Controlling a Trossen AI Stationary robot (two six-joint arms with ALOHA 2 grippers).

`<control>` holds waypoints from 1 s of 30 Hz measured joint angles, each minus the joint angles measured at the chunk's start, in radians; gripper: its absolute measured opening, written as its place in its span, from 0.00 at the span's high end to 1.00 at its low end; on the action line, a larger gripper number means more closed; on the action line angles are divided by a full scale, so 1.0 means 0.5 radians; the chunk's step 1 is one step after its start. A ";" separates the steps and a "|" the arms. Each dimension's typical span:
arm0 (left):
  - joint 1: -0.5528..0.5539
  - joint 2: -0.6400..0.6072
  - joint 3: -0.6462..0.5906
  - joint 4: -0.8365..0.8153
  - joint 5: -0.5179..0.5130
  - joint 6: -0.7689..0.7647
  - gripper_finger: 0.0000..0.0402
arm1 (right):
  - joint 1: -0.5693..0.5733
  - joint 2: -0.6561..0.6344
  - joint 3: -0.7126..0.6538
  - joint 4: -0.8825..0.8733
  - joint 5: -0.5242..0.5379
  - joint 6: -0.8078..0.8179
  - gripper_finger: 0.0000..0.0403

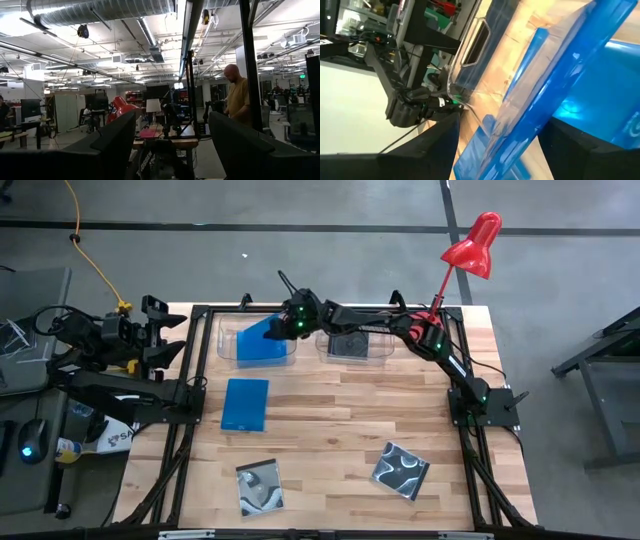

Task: Pick & place jewel cases by type
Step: Put the bottom blue CD case into the left transparent bin

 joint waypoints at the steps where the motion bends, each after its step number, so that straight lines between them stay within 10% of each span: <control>1: 0.000 0.001 0.000 0.000 0.000 0.000 0.38 | -0.001 -0.001 0.000 -0.004 0.000 -0.008 0.40; 30: 0.000 0.001 0.000 -0.002 0.044 -0.047 0.38 | -0.118 -0.089 0.000 -0.034 -0.307 -0.192 0.39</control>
